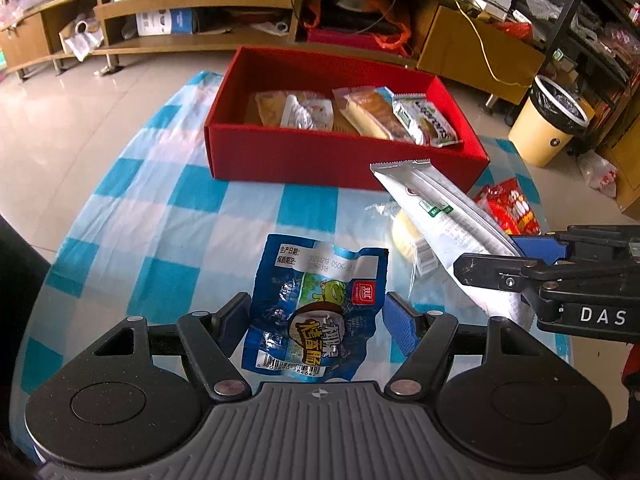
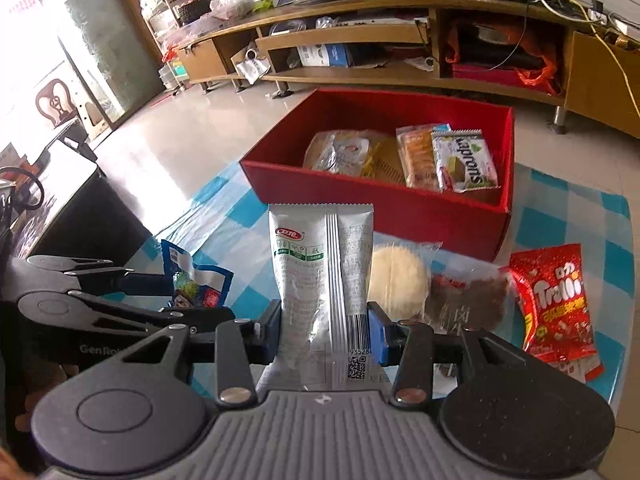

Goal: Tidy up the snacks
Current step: 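Carry the blue bag and white packet into the red box and release both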

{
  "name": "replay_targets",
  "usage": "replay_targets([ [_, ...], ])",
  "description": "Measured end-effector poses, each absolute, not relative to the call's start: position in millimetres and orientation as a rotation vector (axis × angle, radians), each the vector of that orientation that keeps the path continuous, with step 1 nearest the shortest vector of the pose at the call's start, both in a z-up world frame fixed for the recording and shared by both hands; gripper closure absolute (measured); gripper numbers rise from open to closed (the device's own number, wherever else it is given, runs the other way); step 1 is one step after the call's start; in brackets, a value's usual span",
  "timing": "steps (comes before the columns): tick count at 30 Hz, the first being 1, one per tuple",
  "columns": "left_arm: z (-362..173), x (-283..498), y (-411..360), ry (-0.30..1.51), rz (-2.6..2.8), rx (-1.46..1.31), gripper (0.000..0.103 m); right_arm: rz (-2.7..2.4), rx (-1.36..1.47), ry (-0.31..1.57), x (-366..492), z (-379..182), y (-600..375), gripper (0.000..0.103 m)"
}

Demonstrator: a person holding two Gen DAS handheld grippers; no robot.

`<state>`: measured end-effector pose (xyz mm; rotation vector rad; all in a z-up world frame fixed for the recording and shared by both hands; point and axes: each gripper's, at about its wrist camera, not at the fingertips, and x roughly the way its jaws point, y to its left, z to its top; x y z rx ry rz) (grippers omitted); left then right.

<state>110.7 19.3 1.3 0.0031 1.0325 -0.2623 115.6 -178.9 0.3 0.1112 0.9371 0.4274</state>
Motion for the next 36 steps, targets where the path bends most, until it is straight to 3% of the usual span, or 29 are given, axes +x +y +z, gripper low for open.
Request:
replay_targets([
  [36,19,134,2,0.966,-0.220,-0.004,0.026,0.371,0.169,0.866,132,16,-202,0.059],
])
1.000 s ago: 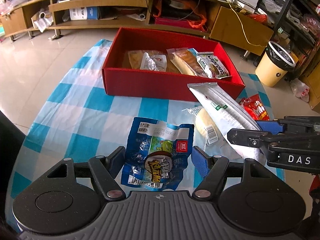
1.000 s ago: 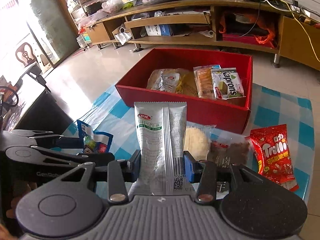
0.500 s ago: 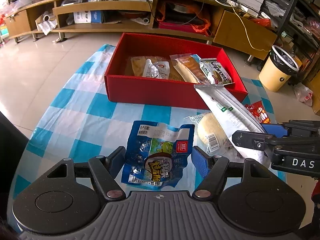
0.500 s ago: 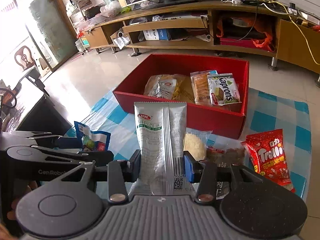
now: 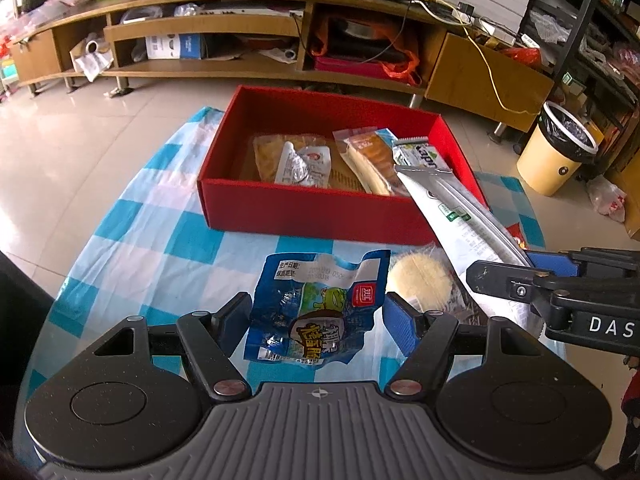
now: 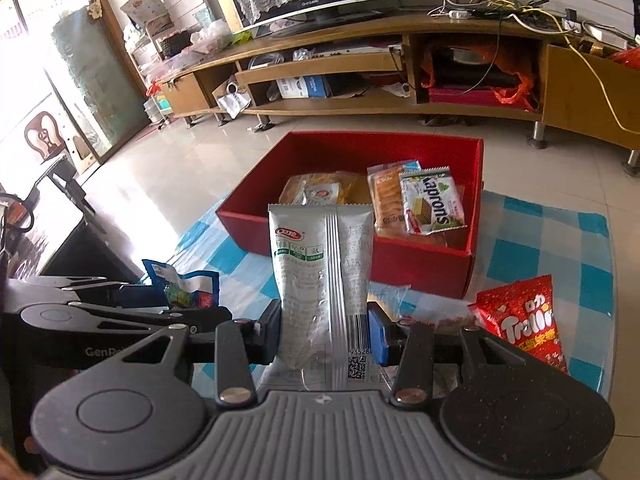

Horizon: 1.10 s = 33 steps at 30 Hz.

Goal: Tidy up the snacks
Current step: 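Carry the blue bag and white packet into the red box and release both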

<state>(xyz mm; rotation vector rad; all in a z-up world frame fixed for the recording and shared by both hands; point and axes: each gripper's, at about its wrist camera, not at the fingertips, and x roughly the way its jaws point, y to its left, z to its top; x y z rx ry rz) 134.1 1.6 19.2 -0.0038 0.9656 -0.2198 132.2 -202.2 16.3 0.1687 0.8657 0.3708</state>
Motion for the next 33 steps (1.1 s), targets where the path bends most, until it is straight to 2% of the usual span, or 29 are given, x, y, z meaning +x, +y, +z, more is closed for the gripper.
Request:
replay_targets([
  [18,29,178,-13,0.920,-0.187,-0.016,0.026,0.321,0.195,0.805,163,33,-214,0.059],
  [33,24,233,-25,0.912,-0.153,-0.056,0.026,0.236,0.171,0.810,216,24,-230,0.059],
])
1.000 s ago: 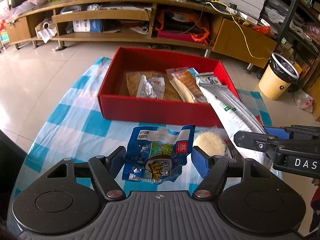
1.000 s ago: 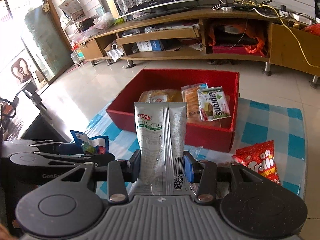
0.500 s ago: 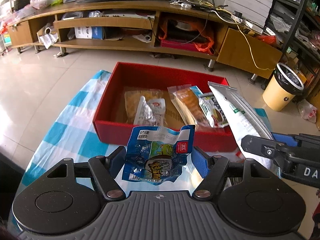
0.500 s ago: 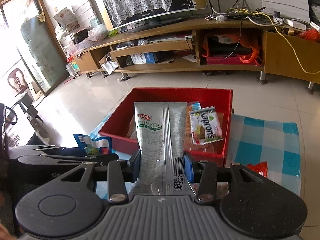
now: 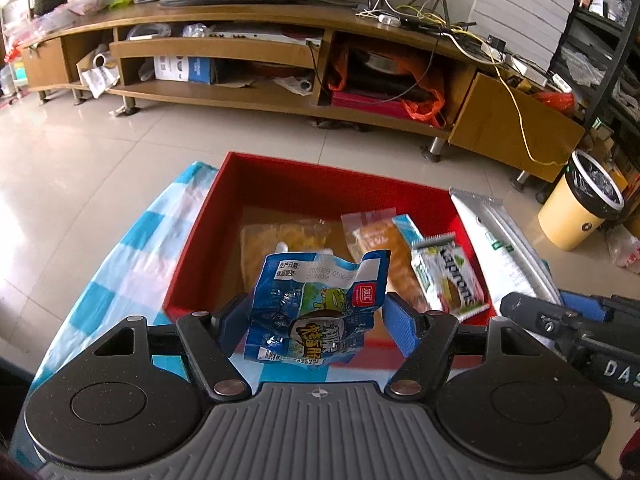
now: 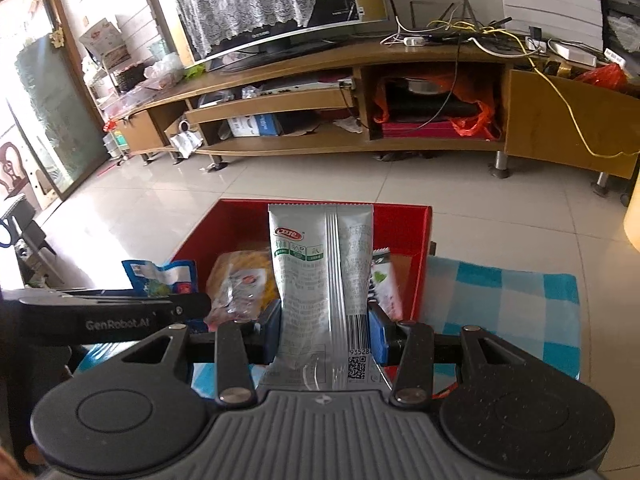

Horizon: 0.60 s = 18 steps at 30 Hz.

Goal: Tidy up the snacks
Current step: 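Carry the blue bag and white packet into the red box and release both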

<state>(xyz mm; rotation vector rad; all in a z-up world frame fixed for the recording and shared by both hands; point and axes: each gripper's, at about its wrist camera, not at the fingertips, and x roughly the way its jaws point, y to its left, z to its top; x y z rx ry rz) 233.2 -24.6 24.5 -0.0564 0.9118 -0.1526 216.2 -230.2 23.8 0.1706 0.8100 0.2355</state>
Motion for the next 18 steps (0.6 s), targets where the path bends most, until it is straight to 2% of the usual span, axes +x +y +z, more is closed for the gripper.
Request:
replay_targets([
  [18,3,280,-33,0.951,-0.105,-0.073,0.026,0.178,0.089,0.843,266,-2,-225,0.059],
])
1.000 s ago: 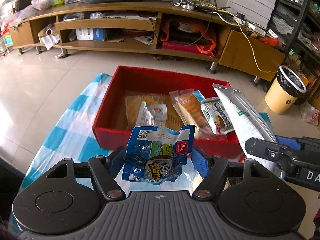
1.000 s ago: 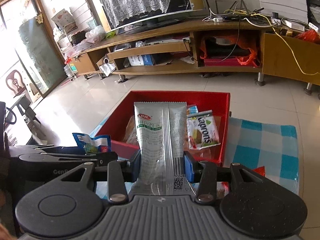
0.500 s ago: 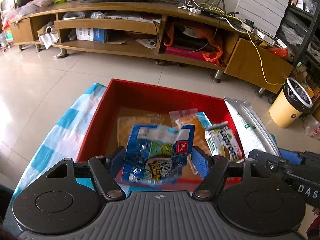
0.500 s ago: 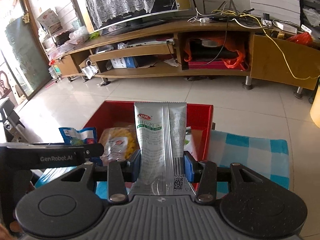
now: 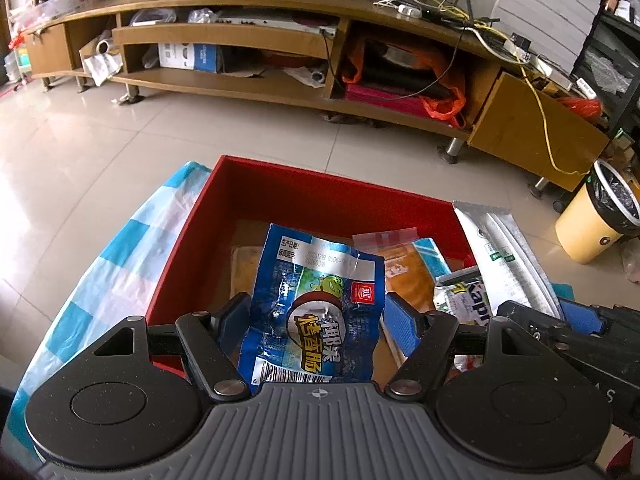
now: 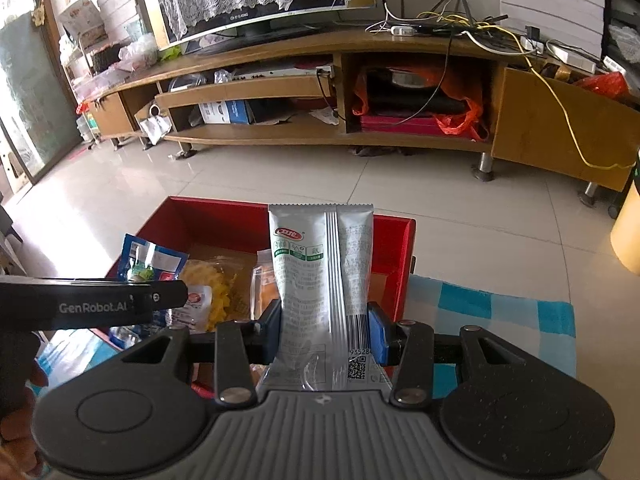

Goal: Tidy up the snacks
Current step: 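Carry the blue bag and white packet into the red box and release both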

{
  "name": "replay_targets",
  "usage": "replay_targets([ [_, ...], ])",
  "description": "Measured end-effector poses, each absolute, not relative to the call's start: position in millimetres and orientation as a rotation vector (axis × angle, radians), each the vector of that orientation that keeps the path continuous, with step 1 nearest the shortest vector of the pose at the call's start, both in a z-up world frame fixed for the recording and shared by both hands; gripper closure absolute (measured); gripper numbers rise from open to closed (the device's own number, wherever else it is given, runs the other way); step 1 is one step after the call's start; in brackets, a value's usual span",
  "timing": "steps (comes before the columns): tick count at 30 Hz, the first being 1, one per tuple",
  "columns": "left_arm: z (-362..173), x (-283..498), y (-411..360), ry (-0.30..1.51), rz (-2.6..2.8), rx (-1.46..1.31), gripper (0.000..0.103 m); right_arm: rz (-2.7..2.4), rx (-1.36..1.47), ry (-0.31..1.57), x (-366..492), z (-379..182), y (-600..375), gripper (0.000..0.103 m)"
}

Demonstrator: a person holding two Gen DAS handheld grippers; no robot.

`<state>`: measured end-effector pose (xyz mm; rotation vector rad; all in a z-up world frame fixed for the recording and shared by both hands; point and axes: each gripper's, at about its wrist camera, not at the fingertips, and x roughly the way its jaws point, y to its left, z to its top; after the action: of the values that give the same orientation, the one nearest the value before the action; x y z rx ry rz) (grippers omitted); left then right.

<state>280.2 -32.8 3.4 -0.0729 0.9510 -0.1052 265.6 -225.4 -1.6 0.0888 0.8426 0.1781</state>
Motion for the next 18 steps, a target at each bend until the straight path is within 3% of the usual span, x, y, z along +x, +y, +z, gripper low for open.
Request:
replay_targets([
  [10,-7,288,-32,0.979,-0.079,-0.063,0.025,0.168,0.058,0.853,276,-9,-220,0.059],
  [18,-6,287,-32,0.969,-0.076,-0.066,0.018,0.164,0.041,0.851,280,-10,-217,0.058],
])
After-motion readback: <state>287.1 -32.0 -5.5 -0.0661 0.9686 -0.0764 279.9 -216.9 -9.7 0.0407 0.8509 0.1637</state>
